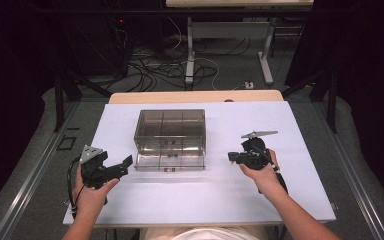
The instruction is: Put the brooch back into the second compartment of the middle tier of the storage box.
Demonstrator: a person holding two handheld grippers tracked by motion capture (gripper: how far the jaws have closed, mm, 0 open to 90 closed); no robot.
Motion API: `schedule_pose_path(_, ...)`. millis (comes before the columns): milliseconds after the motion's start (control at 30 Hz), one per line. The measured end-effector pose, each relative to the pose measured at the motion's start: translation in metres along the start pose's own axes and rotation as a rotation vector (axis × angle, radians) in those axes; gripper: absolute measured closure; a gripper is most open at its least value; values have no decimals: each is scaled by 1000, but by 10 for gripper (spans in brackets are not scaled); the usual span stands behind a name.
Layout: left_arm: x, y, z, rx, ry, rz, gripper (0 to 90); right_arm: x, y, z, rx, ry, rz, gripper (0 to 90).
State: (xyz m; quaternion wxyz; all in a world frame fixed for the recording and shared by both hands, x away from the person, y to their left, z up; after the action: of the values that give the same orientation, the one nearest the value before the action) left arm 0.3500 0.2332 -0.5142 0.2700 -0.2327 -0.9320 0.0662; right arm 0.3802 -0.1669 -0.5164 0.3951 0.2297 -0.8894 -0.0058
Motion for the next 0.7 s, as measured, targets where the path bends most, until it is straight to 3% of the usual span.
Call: schedule_pose_path(700, 0, 0, 0, 11, 9, 15, 52, 1, 15, -22, 21, -33, -21, 900)
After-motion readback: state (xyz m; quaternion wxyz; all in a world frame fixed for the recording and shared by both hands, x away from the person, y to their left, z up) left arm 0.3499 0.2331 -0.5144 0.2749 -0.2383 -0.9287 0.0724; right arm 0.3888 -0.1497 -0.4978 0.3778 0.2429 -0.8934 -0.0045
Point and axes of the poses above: each handheld gripper's, and its own axes: x roughly backward along the jaws, z roughly out of its underside, y roughly to its left, the point moved 5 cm from there along -x, roughly forward along the jaws, and after that the axes turned 7 degrees about z, right-handed, at the moved point
